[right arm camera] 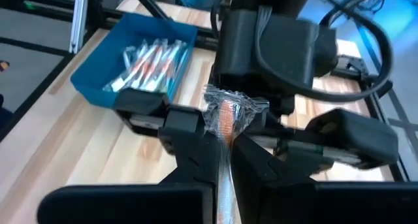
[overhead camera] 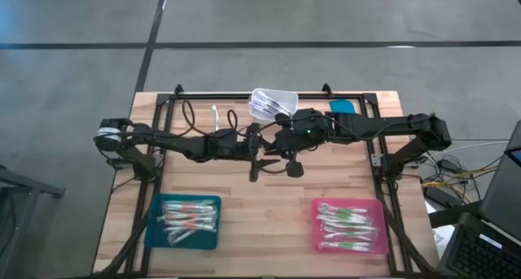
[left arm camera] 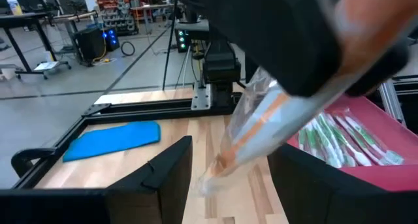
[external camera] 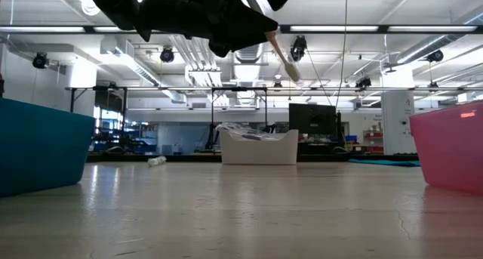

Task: Pick & Place Toothbrushes
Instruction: Put the orange toothbrush into the blue bin

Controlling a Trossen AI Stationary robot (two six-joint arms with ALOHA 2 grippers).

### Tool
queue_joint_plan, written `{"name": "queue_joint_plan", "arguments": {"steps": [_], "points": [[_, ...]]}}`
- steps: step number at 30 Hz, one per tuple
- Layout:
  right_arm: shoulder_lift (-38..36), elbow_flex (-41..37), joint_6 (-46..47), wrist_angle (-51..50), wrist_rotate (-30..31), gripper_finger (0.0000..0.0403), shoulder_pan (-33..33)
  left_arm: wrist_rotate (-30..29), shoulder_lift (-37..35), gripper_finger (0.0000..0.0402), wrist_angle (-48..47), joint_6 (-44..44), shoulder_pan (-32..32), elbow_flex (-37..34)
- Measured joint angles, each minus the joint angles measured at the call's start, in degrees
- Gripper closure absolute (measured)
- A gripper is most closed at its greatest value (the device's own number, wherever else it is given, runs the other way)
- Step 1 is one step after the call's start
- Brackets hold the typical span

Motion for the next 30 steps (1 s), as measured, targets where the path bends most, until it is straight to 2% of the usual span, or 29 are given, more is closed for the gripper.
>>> {"name": "queue_joint_plan", "arguments": {"steps": [4, 7, 18, 26, 30], "points": [[0.0, -0.1, -0.1, 0.7, 0.0, 0.0385, 0.0, -0.1, 0.0, 0.0203, 0.0, -0.1, 0.0, 0.0], [0.0, -0.1, -0.1, 0.6, 0.0, 0.0385, 0.0, -0.1, 0.0, 0.0223, 0.0, -0.6, 0.0, 0.0], [0.0, -0.1, 0.5, 0.5, 0.2, 0.0385, 0.0, -0.3, 0.0, 0.0377, 0.1, -3.4, -0.1, 0.0], [0.0, -0.1, 0.8, 0.3, 0.2, 0.0383, 0.0, -0.2, 0.0, 0.0375, 0.1, -3.8, -0.1, -0.1], [-0.5, -0.1, 1.4, 0.0, 0.4, 0.0353, -0.1, 0.6, 0.0, 0.0380, 0.1, -4.3, -0.1, -0.1]]}}
